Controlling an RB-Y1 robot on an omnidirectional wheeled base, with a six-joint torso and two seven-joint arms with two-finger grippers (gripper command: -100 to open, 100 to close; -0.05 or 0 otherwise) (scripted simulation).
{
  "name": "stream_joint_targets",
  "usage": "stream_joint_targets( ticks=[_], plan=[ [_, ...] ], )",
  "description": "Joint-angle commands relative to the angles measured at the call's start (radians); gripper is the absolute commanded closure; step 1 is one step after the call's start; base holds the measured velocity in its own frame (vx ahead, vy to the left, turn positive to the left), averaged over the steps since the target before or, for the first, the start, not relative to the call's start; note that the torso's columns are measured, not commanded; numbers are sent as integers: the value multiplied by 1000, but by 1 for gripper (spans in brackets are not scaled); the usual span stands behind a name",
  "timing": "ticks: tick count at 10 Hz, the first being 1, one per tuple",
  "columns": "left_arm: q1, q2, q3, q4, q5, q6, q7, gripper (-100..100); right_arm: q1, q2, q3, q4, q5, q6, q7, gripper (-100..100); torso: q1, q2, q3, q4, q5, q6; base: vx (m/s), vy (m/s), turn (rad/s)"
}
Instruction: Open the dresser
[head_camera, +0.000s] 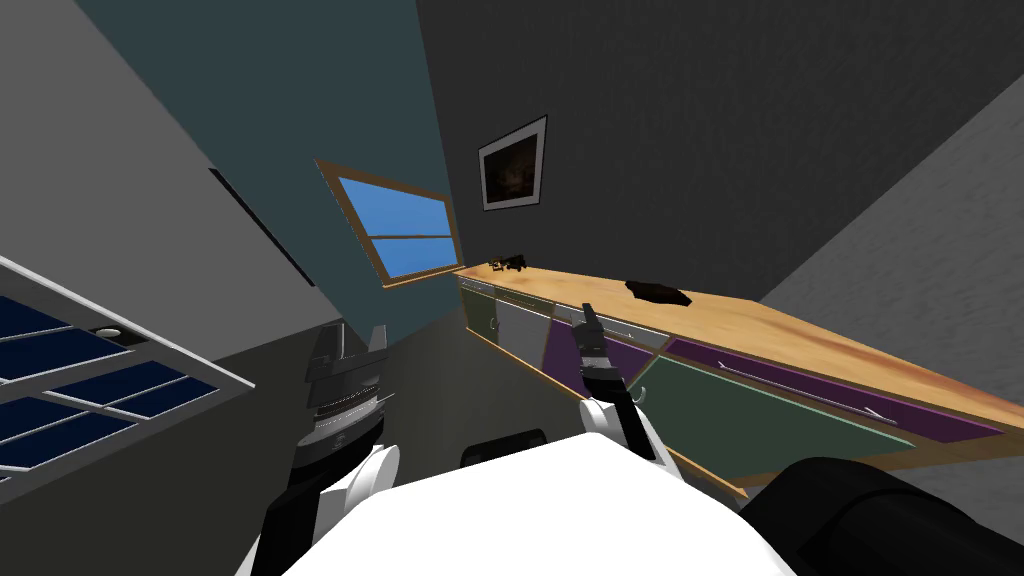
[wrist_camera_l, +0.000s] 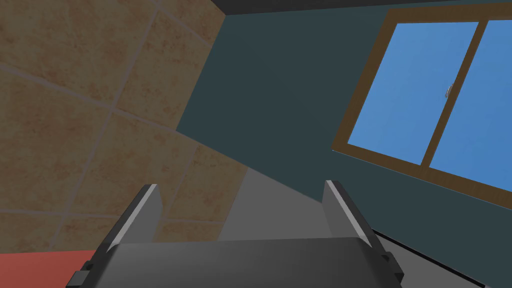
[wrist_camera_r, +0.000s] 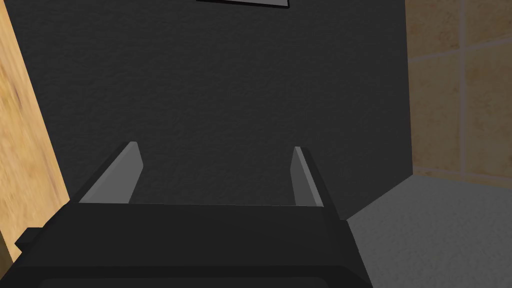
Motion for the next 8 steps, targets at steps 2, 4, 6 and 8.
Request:
stream_joint_targets(
  ticks=[2,4,6,8],
  plan=[
    [0,0,0,0,0,0,0,0,0,0,0,0,0,0,0,0,0,104,-209,105,0,0,0,0,0],
    [0,0,0,0,0,0,0,0,0,0,0,0,0,0,0,0,0,248,-497,249,0,0,0,0,0],
    [0,0,0,0,0,0,0,0,0,0,0,0,0,0,0,0,0,396,-792,396,0,0,0,0,0],
    [0,0,0,0,0,0,0,0,0,0,0,0,0,0,0,0,0,544,-1087,544,0,0,0,0,0]
  ],
)
